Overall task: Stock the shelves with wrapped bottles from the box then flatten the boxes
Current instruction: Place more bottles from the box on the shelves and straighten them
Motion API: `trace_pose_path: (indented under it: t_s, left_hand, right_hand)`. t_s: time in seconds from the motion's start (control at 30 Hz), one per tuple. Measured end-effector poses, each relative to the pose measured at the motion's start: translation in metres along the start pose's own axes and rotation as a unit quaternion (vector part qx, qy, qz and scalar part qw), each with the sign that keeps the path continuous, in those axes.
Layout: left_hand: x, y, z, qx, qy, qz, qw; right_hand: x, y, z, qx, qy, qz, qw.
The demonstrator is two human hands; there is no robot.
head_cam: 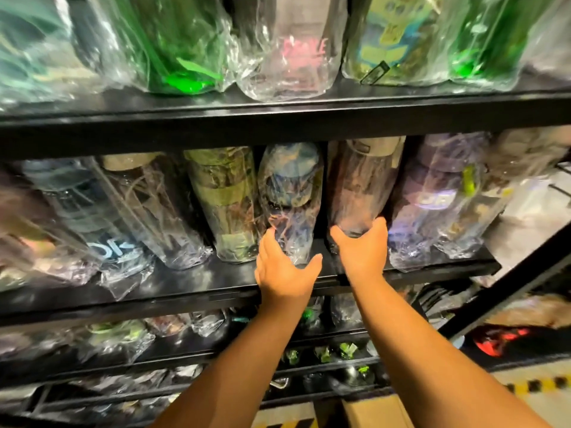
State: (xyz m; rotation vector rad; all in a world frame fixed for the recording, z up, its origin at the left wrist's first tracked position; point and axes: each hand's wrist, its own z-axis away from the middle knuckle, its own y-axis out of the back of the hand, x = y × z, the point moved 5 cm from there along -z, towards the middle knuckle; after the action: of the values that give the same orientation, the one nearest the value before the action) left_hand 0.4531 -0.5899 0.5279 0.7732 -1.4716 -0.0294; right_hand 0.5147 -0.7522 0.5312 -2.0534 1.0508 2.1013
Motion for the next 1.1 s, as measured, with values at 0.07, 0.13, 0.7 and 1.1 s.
trace_pose_path:
  t_s: [0.07,0.13,0.7,1.1]
  left_hand:
    - [0.0,-0.004,-0.004,-0.007,0.009,-0.003,1.0]
    - [-0.001,-0.007,-0.007,-0.002,0.019,-0.003,1.0]
    - [0.007,-0.018,-0.013,0.102,0.078,-0.088,0.988]
    - [0.003,-0.011,0.004,0.074,0.057,-0.071,0.993]
  right_hand:
    - [0.002,0.004,0.004,0.01,0.019,-0.011,1.0]
    - [0.005,0.009,0.009,0.015,0.038,-0.014,0.999]
    - [0.014,0.025,0.017,-0.04,0.094,0.03,0.994]
    - [0.022,0.025,0.017,-0.158,0.06,0.0,0.986]
